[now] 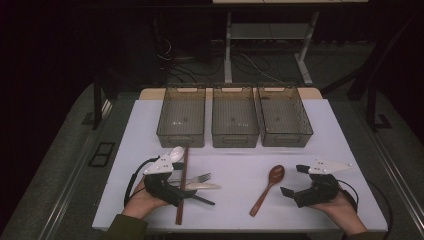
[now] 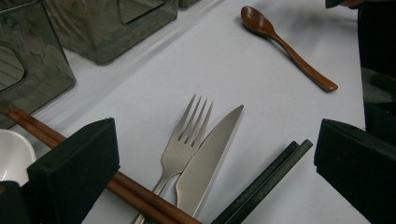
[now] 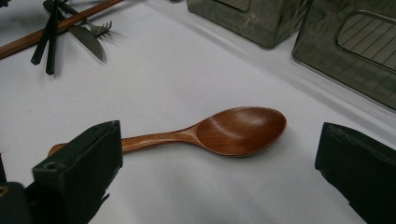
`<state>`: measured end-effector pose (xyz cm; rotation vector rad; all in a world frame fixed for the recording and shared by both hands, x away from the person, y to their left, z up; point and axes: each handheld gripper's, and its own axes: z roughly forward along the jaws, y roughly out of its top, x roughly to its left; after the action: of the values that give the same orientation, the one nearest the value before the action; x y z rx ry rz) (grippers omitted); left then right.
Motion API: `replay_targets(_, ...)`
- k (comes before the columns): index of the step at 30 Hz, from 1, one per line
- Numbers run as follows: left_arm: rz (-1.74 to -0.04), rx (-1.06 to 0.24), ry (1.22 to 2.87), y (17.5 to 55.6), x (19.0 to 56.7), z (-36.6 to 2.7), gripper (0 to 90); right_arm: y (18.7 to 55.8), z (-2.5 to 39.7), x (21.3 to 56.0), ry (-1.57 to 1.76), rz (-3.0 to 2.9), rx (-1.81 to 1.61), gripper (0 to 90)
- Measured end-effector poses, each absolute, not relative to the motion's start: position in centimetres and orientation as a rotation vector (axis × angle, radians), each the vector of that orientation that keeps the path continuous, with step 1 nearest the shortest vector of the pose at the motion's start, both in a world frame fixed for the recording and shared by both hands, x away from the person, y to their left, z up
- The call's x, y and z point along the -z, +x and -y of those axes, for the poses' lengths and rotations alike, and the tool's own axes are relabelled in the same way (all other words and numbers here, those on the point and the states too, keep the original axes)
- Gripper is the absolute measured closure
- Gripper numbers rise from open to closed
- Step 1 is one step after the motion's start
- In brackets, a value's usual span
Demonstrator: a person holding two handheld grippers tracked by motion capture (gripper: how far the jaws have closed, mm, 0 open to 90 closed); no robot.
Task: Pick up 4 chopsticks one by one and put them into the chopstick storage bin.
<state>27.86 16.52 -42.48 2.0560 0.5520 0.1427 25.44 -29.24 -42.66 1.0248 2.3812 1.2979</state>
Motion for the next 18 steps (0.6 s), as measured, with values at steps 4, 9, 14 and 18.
replay_targets(4,-0.54,-0.153,2.072,27.78,42.46,-16.43,1.5,25.43,29.27,42.63,1.023,-2.382,-1.298,1.0)
replay_targets(9,-0.515,-0.139,2.087,27.73,42.35,-16.03,5.9,25.49,29.29,42.68,1.023,-2.387,-1.304,1.0)
replay_targets(14,-0.498,-0.11,2.104,27.75,42.42,-15.78,12.6,25.51,29.18,42.65,1.011,-2.388,-1.31,0.9)
replay_targets(18,-0.49,-0.1,2.111,27.72,42.42,-15.58,14.3,25.52,29.18,42.71,1.009,-2.384,-1.309,1.0)
